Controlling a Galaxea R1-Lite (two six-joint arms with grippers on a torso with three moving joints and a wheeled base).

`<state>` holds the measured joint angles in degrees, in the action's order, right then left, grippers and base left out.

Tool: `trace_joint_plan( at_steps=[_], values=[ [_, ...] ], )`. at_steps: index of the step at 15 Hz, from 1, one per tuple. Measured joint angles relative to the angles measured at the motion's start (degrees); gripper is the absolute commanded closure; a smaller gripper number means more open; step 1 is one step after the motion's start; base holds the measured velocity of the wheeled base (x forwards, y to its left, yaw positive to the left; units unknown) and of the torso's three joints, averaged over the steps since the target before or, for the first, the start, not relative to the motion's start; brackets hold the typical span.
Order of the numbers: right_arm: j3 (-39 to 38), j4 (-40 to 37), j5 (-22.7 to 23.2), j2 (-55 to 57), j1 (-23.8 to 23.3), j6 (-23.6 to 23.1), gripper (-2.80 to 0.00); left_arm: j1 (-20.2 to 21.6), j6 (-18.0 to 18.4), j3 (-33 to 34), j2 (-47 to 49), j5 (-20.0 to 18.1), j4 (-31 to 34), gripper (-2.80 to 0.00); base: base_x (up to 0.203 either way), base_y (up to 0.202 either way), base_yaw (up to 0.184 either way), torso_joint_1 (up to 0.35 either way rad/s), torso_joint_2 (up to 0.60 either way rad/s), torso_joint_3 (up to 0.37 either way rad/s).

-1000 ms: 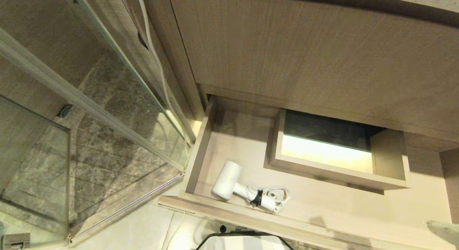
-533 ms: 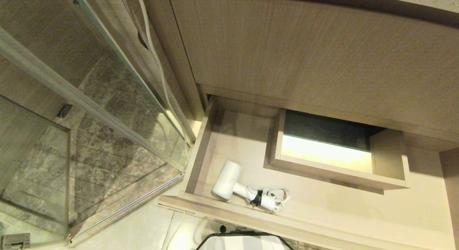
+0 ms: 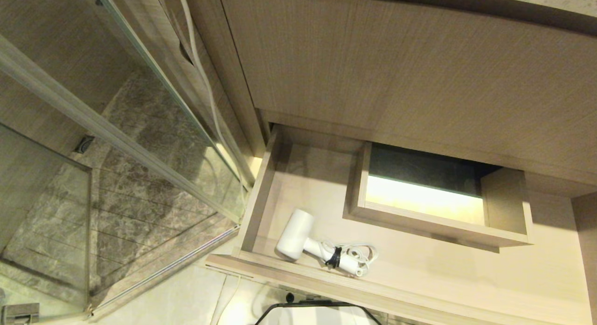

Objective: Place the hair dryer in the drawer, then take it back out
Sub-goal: Pick up the hairdryer

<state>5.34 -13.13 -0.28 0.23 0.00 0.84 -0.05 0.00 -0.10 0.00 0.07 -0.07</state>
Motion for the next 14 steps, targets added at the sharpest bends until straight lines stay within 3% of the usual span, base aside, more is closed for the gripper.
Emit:
trace_joint_plan(
  at_steps=[14],
  values=[
    [-0.1,0.0,0.2,-0.4,0.0,-0.1,0.0,-0.1,0.0,0.0,0.0,0.0,0.0,0.0,0.0,0.0,0.0,0.0,0.0,0.0]
  ],
)
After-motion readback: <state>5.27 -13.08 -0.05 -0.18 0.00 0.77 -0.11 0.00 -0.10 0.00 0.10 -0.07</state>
